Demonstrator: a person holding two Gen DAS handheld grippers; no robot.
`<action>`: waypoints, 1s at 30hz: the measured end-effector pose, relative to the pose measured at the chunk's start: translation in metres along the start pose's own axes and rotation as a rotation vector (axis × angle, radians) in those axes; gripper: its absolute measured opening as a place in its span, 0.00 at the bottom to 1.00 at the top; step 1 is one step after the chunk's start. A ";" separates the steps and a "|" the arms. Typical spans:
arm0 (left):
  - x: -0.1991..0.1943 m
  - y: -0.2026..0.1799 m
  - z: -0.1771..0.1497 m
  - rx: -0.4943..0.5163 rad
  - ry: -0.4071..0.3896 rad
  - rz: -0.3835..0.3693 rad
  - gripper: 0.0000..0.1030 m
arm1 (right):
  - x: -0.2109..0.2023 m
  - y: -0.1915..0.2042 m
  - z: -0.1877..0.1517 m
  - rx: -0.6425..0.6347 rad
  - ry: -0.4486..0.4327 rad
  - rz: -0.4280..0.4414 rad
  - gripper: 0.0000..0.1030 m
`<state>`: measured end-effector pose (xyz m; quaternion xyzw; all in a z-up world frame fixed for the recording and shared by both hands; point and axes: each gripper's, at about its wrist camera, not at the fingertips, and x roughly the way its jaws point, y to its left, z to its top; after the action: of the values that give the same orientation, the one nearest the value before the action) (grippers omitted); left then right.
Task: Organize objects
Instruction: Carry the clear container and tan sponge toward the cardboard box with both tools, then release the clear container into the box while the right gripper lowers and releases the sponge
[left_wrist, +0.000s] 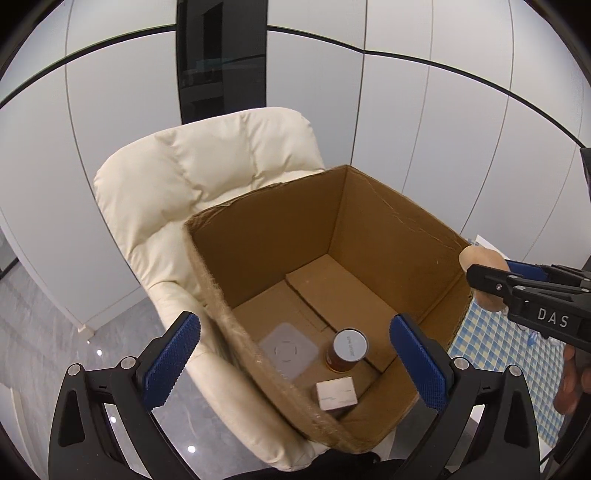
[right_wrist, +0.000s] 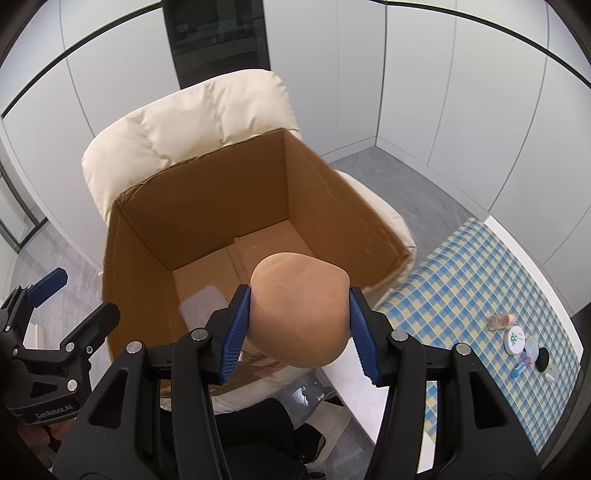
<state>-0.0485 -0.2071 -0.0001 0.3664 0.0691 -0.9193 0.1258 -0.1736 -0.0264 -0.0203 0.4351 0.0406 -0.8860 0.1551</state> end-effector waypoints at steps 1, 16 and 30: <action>-0.001 0.003 0.000 -0.005 -0.001 0.003 0.99 | 0.001 0.004 0.001 -0.006 0.000 0.005 0.53; -0.009 0.065 -0.014 -0.093 0.023 0.059 0.99 | 0.021 0.071 0.017 -0.085 0.007 0.082 0.53; -0.012 0.087 -0.017 -0.138 0.029 0.085 0.99 | 0.027 0.096 0.018 -0.129 0.001 0.091 0.64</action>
<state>-0.0043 -0.2850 -0.0074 0.3726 0.1187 -0.9009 0.1885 -0.1730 -0.1274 -0.0239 0.4260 0.0779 -0.8734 0.2228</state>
